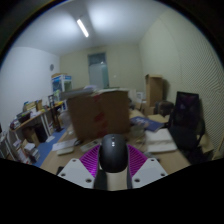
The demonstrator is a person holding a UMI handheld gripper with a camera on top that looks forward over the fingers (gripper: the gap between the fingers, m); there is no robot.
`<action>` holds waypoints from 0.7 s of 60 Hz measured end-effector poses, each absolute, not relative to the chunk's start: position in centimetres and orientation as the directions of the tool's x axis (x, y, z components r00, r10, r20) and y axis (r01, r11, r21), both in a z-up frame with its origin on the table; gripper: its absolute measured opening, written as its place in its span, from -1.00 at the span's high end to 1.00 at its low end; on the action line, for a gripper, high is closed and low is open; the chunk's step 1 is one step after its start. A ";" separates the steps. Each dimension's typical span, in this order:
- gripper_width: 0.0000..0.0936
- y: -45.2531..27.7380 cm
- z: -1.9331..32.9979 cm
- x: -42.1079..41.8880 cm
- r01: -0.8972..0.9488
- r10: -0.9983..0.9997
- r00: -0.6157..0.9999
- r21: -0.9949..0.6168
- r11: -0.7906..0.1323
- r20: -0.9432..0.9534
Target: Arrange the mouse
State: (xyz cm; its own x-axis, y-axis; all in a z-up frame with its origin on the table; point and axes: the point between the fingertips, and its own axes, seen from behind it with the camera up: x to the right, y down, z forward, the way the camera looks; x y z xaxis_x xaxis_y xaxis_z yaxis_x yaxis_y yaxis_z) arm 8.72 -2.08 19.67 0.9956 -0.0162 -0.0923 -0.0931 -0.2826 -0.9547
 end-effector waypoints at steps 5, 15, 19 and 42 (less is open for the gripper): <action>0.22 -2.8 14.6 0.9 -0.059 0.045 0.996 -0.931 -0.360 -0.081; 0.22 -4.4 4.6 -6.6 -0.007 0.047 0.998 -0.863 -0.505 -0.036; 0.20 -4.3 1.8 -7.3 -0.003 0.024 1.000 -0.847 -0.532 -0.018; -0.64 -5.7 -0.2 -7.2 -0.049 -0.037 0.999 -0.740 -0.670 -0.032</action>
